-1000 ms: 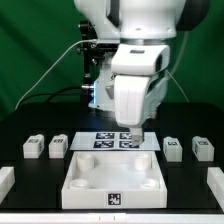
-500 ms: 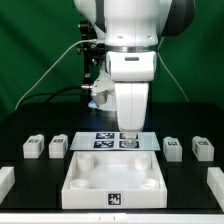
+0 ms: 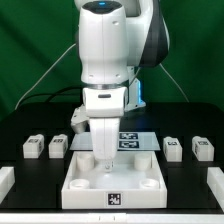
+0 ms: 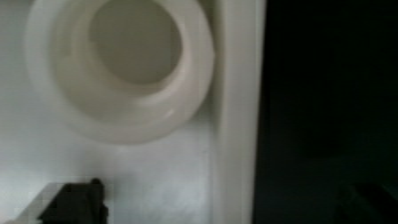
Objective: Assemble one leg
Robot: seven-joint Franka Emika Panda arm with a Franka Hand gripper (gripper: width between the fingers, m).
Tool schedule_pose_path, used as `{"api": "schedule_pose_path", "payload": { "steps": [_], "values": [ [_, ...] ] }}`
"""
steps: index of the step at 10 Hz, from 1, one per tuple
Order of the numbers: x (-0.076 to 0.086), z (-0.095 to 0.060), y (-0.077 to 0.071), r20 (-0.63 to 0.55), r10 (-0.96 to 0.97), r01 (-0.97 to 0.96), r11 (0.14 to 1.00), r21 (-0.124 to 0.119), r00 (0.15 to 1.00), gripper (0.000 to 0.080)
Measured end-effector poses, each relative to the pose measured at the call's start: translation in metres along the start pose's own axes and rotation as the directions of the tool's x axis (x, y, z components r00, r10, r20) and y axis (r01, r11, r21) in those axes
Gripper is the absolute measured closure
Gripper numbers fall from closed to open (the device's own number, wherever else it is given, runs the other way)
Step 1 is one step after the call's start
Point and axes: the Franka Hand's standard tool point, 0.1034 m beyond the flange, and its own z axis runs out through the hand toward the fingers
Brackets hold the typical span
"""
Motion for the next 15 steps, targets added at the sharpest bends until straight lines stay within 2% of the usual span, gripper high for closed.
{"api": "schedule_pose_path", "payload": {
  "steps": [1,2,5,6,7,9,15],
  "values": [
    [0.0005,-0.0007,0.0004,0.000,0.000,0.000,1.000,-0.001,1.000,0.0208],
    [0.0002,0.0003,-0.0003,0.000,0.001,-0.001,1.000,0.001,1.000,0.0208],
    [0.0000,0.0007,-0.0007,0.000,0.001,-0.001,1.000,0.002,1.000,0.0646],
    [0.0000,0.0008,-0.0008,0.000,0.001,-0.001,1.000,0.002,1.000,0.0646],
    [-0.0001,-0.0002,0.0008,0.000,0.001,-0.001,1.000,-0.005,1.000,0.0740],
    [-0.0002,-0.0008,0.0023,0.000,0.002,-0.002,1.000,-0.012,1.000,0.0740],
    [0.0009,-0.0013,0.0049,-0.001,-0.001,0.001,1.000,-0.013,1.000,0.0739]
  ]
}}
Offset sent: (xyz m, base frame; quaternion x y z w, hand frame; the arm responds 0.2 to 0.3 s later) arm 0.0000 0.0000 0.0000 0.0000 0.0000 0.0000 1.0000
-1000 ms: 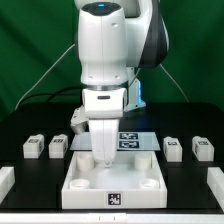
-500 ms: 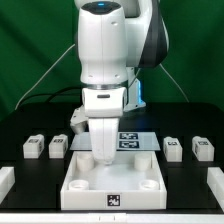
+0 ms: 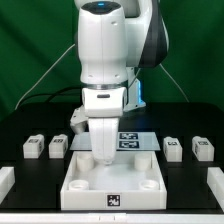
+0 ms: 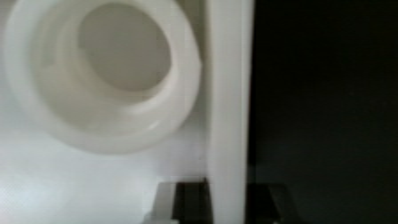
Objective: Assemble one leg
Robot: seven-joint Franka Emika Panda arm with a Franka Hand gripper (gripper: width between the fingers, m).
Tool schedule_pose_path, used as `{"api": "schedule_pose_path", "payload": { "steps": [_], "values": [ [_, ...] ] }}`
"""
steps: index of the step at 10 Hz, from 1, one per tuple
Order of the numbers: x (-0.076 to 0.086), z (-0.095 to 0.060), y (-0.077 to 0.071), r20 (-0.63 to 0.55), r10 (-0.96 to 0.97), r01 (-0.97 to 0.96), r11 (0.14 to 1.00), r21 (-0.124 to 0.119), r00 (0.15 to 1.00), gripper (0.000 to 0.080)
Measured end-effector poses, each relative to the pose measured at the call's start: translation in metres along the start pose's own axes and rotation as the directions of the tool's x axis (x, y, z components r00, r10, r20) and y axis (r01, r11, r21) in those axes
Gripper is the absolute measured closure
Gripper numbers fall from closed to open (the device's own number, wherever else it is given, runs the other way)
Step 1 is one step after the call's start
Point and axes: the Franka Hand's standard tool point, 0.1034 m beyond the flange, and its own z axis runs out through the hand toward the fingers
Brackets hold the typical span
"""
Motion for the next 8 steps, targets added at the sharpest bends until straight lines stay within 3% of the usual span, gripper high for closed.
{"api": "schedule_pose_path", "payload": {
  "steps": [1,5,8],
  "values": [
    [0.006,-0.001,0.011,-0.004,-0.001,0.001,1.000,-0.007,1.000,0.0739],
    [0.058,-0.003,0.051,-0.045,0.022,-0.023,0.999,-0.032,0.999,0.0739],
    [0.078,-0.002,0.056,-0.057,0.013,-0.015,1.000,-0.026,0.998,0.0739]
  ]
}}
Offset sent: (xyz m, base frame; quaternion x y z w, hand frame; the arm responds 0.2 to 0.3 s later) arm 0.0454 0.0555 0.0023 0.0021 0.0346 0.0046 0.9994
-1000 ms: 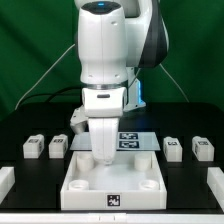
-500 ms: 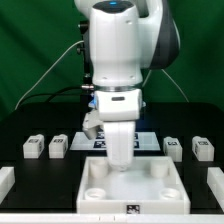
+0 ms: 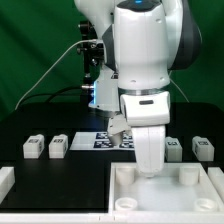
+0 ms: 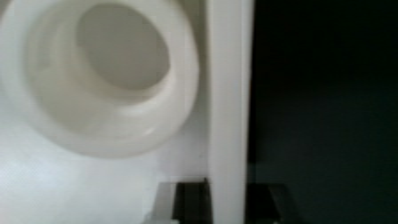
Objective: Assemble one leg
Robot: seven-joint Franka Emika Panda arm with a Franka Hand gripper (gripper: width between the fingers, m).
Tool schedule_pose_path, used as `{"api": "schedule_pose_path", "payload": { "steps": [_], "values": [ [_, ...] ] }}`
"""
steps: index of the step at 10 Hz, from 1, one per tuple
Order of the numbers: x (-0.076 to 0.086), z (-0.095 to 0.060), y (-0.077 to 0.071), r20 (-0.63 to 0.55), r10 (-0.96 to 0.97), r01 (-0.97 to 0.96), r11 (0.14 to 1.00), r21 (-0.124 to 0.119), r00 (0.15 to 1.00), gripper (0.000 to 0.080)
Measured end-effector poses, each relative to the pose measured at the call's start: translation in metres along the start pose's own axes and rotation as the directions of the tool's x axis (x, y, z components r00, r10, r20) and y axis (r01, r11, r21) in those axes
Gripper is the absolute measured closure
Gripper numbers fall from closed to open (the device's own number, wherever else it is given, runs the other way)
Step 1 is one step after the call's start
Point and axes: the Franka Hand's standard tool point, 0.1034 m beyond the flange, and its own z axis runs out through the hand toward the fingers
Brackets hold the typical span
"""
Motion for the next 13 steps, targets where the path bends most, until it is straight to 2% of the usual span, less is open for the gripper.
{"api": "schedule_pose_path", "payload": {
  "steps": [2,3,4,6,7,8,9,10,11,12,13],
  "values": [
    [0.0093,0.0027,0.0001,-0.009,-0.012,0.012,1.000,-0.001,1.000,0.0739],
    [0.0088,0.0026,0.0001,-0.009,-0.013,0.013,1.000,-0.005,1.000,0.0739],
    [0.0082,0.0027,-0.0005,-0.014,-0.017,0.017,1.000,-0.026,1.000,0.0739],
    [0.0077,0.0029,-0.0006,-0.014,-0.014,0.013,1.000,-0.024,1.000,0.0739],
    [0.0075,0.0033,-0.0009,-0.014,-0.013,0.013,1.000,-0.023,1.000,0.0544],
    [0.0073,0.0034,-0.0009,-0.014,-0.013,0.013,1.000,-0.023,1.000,0.0544],
    [0.0072,0.0036,-0.0010,-0.014,-0.013,0.012,1.000,-0.023,1.000,0.0350],
    [0.0072,0.0037,-0.0011,-0.014,-0.013,0.012,1.000,-0.023,1.000,0.0350],
    [0.0071,0.0038,-0.0012,-0.014,-0.013,0.012,1.000,-0.023,1.000,0.0206],
    [0.0070,0.0039,-0.0012,-0.014,-0.012,0.012,1.000,-0.022,1.000,0.0206],
    [0.0069,0.0041,-0.0014,-0.014,-0.012,0.012,1.000,-0.022,1.000,0.0159]
  ]
}}
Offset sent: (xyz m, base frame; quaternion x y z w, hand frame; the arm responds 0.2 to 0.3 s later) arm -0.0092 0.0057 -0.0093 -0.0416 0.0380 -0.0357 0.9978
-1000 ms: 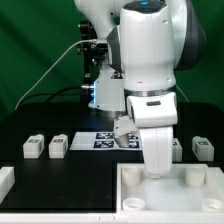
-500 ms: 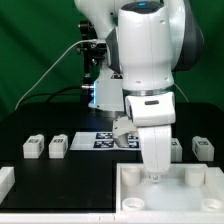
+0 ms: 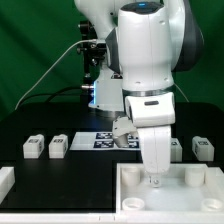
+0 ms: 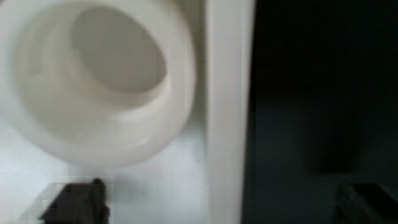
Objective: Assemble one leg
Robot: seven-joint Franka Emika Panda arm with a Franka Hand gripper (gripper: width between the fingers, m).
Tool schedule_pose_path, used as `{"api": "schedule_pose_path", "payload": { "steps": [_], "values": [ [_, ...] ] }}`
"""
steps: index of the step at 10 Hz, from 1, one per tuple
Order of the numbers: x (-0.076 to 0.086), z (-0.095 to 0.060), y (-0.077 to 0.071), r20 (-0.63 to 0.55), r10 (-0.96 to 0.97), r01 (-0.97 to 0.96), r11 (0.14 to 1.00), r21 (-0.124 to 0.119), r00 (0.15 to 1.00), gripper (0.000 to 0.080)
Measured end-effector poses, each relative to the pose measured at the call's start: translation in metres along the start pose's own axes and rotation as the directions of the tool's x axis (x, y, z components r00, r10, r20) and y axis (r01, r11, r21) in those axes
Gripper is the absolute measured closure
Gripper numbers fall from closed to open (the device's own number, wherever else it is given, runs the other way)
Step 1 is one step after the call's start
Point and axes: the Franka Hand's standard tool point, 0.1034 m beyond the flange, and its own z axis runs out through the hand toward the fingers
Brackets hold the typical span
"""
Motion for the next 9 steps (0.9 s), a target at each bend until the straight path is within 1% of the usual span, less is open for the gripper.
{"api": "schedule_pose_path", "payload": {
  "steps": [7,8,9],
  "values": [
    [0.000,0.000,0.000,0.000,0.018,-0.018,1.000,0.003,1.000,0.0151],
    [0.002,-0.011,0.001,0.006,0.109,-0.109,0.994,0.007,0.994,0.0151],
    [0.011,-0.026,-0.002,0.007,0.159,-0.159,0.987,-0.010,0.987,0.0151]
  ]
}}
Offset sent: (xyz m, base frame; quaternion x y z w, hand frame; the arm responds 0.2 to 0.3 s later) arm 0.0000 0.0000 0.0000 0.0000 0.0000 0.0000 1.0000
